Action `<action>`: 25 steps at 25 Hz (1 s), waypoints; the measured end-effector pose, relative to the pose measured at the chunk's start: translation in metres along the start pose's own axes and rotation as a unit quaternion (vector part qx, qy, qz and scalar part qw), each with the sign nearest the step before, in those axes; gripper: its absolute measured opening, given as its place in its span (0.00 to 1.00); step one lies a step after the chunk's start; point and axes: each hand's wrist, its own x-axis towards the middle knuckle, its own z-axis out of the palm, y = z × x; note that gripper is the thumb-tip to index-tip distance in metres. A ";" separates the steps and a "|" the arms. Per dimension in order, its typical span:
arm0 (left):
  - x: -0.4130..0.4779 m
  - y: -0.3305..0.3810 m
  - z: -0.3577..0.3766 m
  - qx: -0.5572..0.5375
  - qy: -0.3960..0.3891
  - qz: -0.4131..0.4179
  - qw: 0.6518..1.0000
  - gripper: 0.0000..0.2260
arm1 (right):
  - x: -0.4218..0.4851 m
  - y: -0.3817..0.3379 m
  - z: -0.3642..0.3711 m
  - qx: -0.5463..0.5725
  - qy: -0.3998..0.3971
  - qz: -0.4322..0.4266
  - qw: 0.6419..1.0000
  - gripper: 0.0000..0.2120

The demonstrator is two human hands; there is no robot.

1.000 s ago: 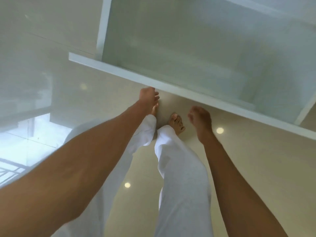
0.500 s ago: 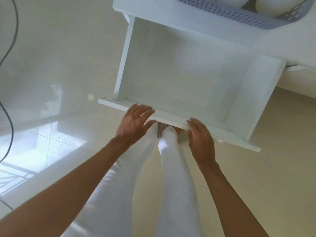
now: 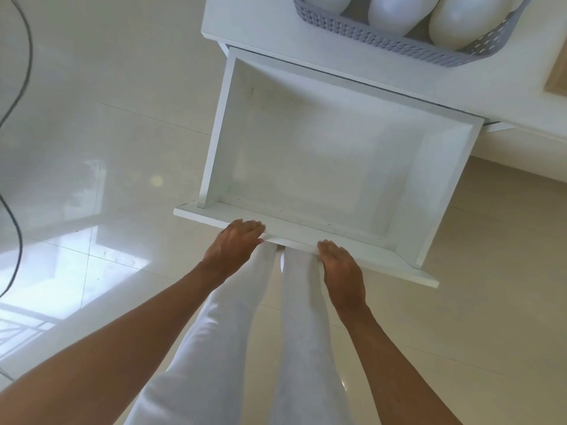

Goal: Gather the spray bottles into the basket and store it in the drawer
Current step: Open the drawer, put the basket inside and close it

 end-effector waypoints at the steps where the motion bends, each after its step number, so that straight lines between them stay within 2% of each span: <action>1: -0.001 0.001 0.000 0.015 0.004 0.006 1.000 0.14 | 0.000 -0.001 0.001 0.002 -0.004 0.012 1.000 0.25; 3: -0.003 0.004 -0.001 0.031 -0.001 0.006 1.000 0.18 | 0.000 -0.002 0.001 0.006 -0.018 0.021 1.000 0.25; 6: -0.005 0.004 -0.006 0.029 -0.066 -0.002 0.997 0.23 | 0.003 -0.003 -0.005 0.010 -0.076 0.025 0.997 0.25; 9: 0.007 0.003 -0.032 0.011 -0.181 -0.027 0.983 0.21 | 0.013 -0.002 -0.026 0.006 -0.189 0.039 0.981 0.21; 10: 0.015 0.005 -0.045 -0.003 -0.193 -0.040 0.980 0.21 | 0.019 -0.003 -0.038 0.012 -0.216 0.053 0.975 0.20; 11: 0.026 0.006 -0.061 -0.028 -0.179 -0.053 0.982 0.21 | 0.027 -0.004 -0.053 0.037 -0.211 0.076 0.974 0.20; 12: 0.042 0.009 -0.081 -0.058 -0.138 -0.062 0.987 0.21 | 0.037 -0.007 -0.069 0.078 -0.168 0.106 0.977 0.20; 14: 0.081 0.017 -0.124 -0.159 -0.013 -0.088 0.983 0.18 | 0.061 -0.012 -0.107 0.199 -0.013 0.182 0.963 0.18; 16: 0.127 0.026 -0.172 -0.284 0.113 -0.151 0.940 0.14 | 0.093 -0.009 -0.150 0.300 0.137 0.251 0.910 0.15; 17: 0.153 0.028 -0.197 -0.312 0.156 -0.178 0.920 0.12 | 0.112 -0.004 -0.173 0.322 0.200 0.269 0.885 0.13; 19: 0.204 0.025 -0.243 -0.316 0.213 -0.203 0.902 0.11 | 0.152 0.018 -0.216 0.378 0.293 0.291 0.829 0.09; 21: 0.250 0.020 -0.279 -0.370 0.241 -0.214 0.871 0.11 | 0.193 0.046 -0.254 0.477 0.356 0.303 0.744 0.04; 23: 0.286 0.014 -0.304 -0.432 0.238 -0.219 0.841 0.09 | 0.233 0.080 -0.283 0.564 0.373 0.307 0.670 0.03; 24: 0.301 0.014 -0.310 -0.458 0.225 -0.230 0.828 0.09 | 0.254 0.097 -0.292 0.577 0.365 0.309 0.662 0.03; 25: 0.313 0.015 -0.314 -0.488 0.209 -0.240 0.813 0.10 | 0.273 0.114 -0.299 0.564 0.347 0.321 0.677 0.04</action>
